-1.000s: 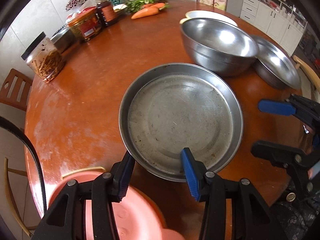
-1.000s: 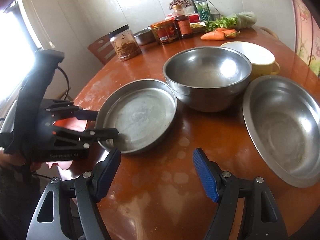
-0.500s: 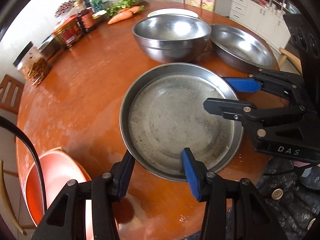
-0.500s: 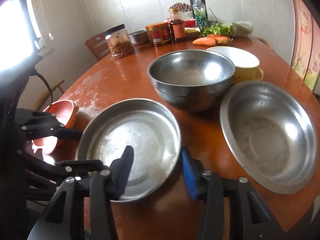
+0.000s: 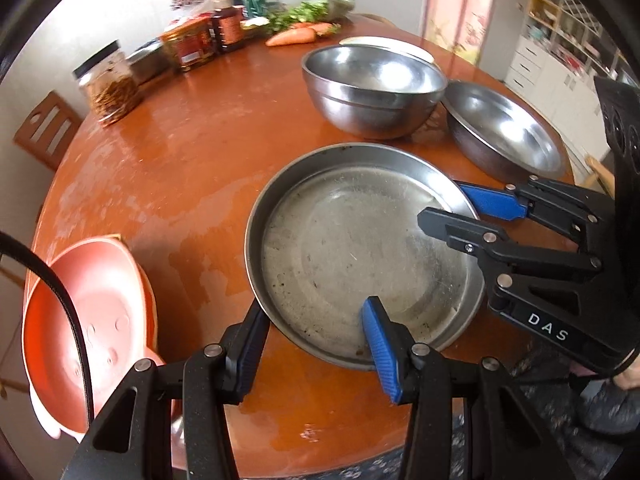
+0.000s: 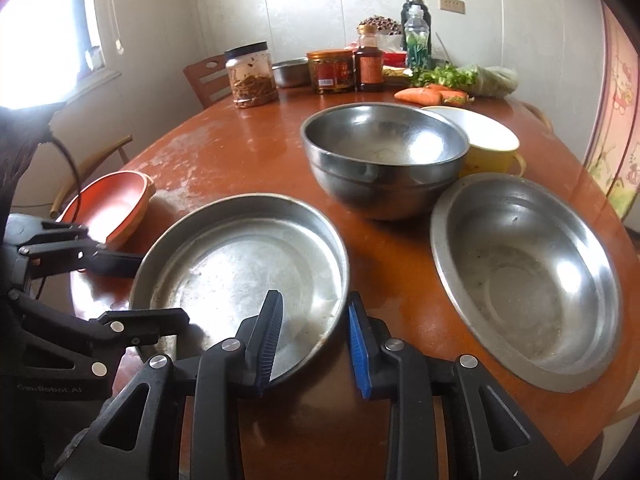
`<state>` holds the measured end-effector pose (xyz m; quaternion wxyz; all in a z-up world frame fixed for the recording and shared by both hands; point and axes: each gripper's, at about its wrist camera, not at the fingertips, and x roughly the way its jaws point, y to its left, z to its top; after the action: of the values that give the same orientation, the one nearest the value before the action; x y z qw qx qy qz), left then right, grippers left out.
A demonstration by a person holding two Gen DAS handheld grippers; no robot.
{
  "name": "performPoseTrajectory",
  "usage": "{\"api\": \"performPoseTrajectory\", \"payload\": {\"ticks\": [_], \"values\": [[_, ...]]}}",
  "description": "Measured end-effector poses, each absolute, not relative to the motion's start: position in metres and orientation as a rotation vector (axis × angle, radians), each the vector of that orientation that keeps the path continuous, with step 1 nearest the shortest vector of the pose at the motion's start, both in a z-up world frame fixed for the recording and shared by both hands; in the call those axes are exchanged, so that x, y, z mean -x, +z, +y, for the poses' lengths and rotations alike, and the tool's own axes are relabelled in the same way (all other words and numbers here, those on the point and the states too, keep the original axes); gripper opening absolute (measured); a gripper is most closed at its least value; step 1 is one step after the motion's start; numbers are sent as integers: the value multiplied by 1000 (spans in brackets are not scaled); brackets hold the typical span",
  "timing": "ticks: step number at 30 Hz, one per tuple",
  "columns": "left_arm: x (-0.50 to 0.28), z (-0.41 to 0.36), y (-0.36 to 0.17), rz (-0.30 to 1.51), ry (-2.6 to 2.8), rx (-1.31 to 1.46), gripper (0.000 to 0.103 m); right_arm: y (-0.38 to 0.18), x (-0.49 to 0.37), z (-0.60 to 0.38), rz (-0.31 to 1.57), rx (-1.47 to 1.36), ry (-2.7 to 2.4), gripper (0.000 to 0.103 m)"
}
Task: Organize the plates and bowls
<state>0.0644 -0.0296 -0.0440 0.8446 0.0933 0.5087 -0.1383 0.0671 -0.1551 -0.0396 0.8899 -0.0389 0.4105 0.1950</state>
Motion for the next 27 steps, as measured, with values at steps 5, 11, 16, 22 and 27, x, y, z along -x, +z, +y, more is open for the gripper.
{"api": "performPoseTrajectory", "payload": {"ticks": [5, 11, 16, 22, 27], "values": [[-63, -32, -44, 1054, -223, -126, 49, -42, -75, -160, 844, 54, 397, 32], [-60, -31, -46, 1010, -157, -70, 49, -43, -73, -155, 824, 63, 420, 27], [-57, -30, -47, 981, -127, -36, 47, -43, -69, -157, 814, 83, 424, 24], [-52, -27, -47, 955, -117, 27, 41, -42, -67, -162, 809, 93, 423, 24], [-49, -22, -44, 946, -111, 69, 40, -42, -64, -165, 812, 75, 438, 24]]}}
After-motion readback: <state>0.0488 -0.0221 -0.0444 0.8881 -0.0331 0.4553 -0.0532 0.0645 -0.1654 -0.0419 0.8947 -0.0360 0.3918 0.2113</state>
